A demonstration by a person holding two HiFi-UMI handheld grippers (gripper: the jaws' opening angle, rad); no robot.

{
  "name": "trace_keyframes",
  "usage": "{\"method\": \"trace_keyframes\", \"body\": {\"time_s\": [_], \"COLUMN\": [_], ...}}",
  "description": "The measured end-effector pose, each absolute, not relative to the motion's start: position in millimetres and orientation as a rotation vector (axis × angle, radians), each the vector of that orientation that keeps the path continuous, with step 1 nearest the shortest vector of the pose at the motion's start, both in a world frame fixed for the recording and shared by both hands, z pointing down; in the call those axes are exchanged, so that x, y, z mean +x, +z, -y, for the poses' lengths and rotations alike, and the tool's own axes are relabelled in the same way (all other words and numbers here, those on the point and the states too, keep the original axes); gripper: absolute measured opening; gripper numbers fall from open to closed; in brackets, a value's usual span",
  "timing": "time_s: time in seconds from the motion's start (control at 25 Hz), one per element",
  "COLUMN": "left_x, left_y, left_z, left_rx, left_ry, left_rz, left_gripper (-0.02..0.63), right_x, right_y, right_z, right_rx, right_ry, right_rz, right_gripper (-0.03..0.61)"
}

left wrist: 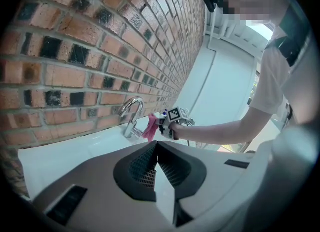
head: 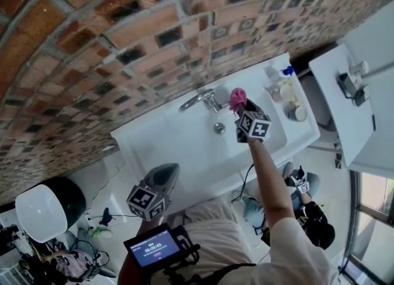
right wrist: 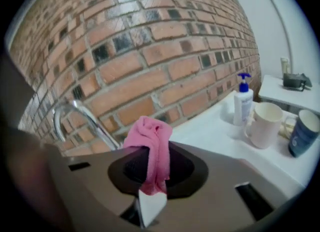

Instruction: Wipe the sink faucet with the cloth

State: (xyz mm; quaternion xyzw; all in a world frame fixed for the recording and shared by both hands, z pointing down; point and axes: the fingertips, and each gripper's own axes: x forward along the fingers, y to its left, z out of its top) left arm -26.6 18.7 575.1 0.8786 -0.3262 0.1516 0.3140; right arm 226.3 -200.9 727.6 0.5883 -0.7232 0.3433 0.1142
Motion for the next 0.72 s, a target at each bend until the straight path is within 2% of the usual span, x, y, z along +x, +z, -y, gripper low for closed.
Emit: {"method": "trace_keyframes", "body": {"time_s": [0.16,0.32,0.56,0.72], "left_x": [-30,-36,-51,-61], "left_y": [570,569,569,569], "left_z": [-18,-20,-20,-22], "left_rx": [2.318,2.308,2.288,2.272], "left_ry": [0.382,0.365,0.344,0.336], "left_rz": [0.881,0.914,0.971,1.003], "left_gripper": [-0.014,-0.015,-0.015,-0.015], "right_x": [212,179,94,61], "right_y": [649,626,659,725], "right_z": [231,203,145,137], "right_rx": [1.669,1.473,1.13,0.812], "right_ry": [0.796,0.432,0.087,-0.195], "right_rz": [2.25,2.209,2.154,1.887], "right_gripper": [0.077,0.077,0.077,0.077]}}
